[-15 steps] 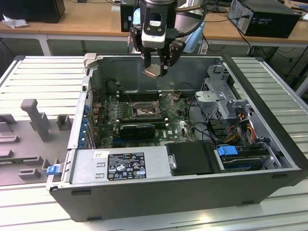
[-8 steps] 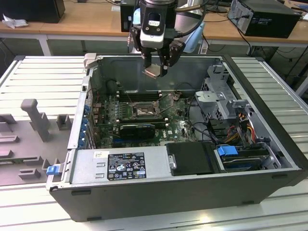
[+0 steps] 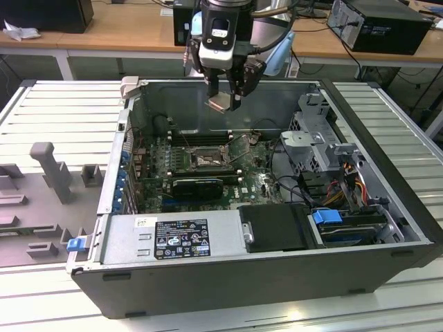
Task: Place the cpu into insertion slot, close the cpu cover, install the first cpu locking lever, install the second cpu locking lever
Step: 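Place the cpu into insertion slot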
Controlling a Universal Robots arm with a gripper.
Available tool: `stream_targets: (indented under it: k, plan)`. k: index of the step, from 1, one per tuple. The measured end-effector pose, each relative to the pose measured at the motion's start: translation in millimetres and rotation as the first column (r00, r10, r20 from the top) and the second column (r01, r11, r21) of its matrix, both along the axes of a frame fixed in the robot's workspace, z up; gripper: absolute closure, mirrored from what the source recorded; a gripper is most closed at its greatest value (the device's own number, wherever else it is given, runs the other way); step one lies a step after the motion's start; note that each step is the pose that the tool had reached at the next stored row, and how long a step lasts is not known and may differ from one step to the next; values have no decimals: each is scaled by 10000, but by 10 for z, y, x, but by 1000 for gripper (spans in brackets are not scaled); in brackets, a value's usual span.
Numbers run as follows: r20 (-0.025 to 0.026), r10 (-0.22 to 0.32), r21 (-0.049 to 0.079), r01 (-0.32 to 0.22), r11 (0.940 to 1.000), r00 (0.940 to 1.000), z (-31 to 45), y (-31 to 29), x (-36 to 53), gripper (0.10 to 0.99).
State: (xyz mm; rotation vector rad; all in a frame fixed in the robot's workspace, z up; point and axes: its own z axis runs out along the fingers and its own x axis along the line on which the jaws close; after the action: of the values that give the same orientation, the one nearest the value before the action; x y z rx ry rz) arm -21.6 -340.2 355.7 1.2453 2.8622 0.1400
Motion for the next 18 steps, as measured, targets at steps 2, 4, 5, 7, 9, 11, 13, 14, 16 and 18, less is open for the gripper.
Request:
stream_targets:
  k: [2, 4, 5, 7, 9, 11, 13, 14, 16, 18]
  plan:
    - [0, -116, 0, 116, 9999, 9999, 0, 0, 0, 545]
    - [0, -236, 0, 236, 9997, 9997, 0, 0, 0, 545]
    - [0, -287, 0, 287, 9996, 9996, 0, 0, 0, 545]
    - [1, -414, 0, 414, 9991, 9991, -1, 0, 0, 545]
    - [0, -822, 0, 822, 9966, 9966, -3, 0, 0, 545]
    - [0, -1152, -1, 1152, 9933, 9933, -5, 0, 0, 545]
    - [0, -1410, 0, 1410, 9900, 9900, -8, 0, 0, 545]
    - [0, -1604, -1, 1604, 9871, 9871, -9, 0, 0, 545]
    - [0, -1864, -1, 1864, 9825, 9825, -13, 0, 0, 545]
    - [0, -2113, -1, 2113, 9774, 9774, -15, 0, 0, 545]
